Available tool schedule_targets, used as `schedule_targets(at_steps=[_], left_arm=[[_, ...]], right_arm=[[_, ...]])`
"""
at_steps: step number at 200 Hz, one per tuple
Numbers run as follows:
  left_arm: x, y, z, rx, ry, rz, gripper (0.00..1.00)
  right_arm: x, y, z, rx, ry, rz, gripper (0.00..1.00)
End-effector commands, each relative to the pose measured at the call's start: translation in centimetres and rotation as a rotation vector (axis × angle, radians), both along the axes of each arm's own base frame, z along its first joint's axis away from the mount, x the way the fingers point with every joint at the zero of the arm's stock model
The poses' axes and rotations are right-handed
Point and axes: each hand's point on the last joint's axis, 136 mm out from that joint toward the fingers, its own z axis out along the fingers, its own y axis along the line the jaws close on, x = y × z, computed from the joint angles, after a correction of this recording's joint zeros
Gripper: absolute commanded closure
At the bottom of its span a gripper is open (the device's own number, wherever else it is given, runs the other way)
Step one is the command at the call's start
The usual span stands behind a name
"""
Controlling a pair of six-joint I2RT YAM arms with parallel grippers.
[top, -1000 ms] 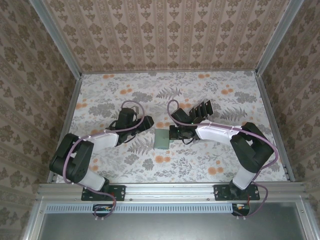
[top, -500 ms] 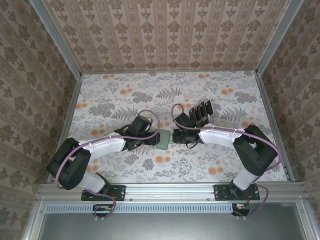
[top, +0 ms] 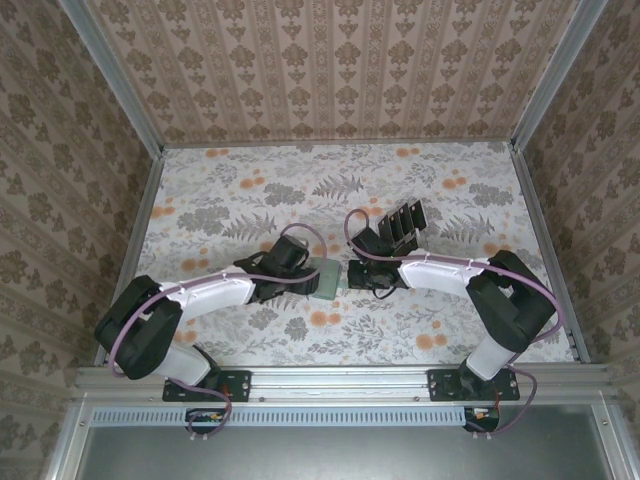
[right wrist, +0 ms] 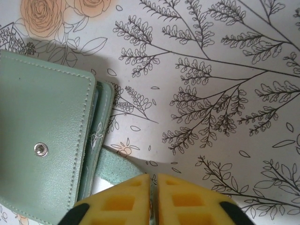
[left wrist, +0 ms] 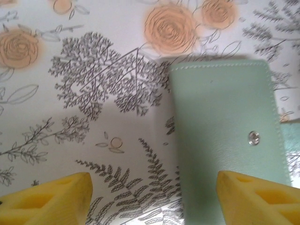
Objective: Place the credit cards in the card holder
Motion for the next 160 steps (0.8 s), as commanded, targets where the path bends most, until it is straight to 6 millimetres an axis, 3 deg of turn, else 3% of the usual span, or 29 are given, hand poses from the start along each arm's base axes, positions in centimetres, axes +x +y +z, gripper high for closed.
schedule_targets(at_steps=[1,13,122,160], left_arm=[[0.6,-0.8,1.3,-0.002,-0.028,-0.021,0.26],[0.6,-1.1,1.6,-0.014,-0.029,-0.025,0.25],[1.4,-2.2,3.3,-0.091,-0.037,0.0,0.2],[1.8,-1.9,3.9,-0.112,-0.048,0.022,0.19]], right_arm=[[-0.2,0.8,0.8,0.057,-0.004,0.009,0.94],[-0.1,1.1,1.2,0.07,-0.008,0.013,1.0],[1.2,3.7,9.0,0.245,-0.112,0.035,1.0],[1.4,4.2,10.7,0.28,-0.132,0.041,1.0]])
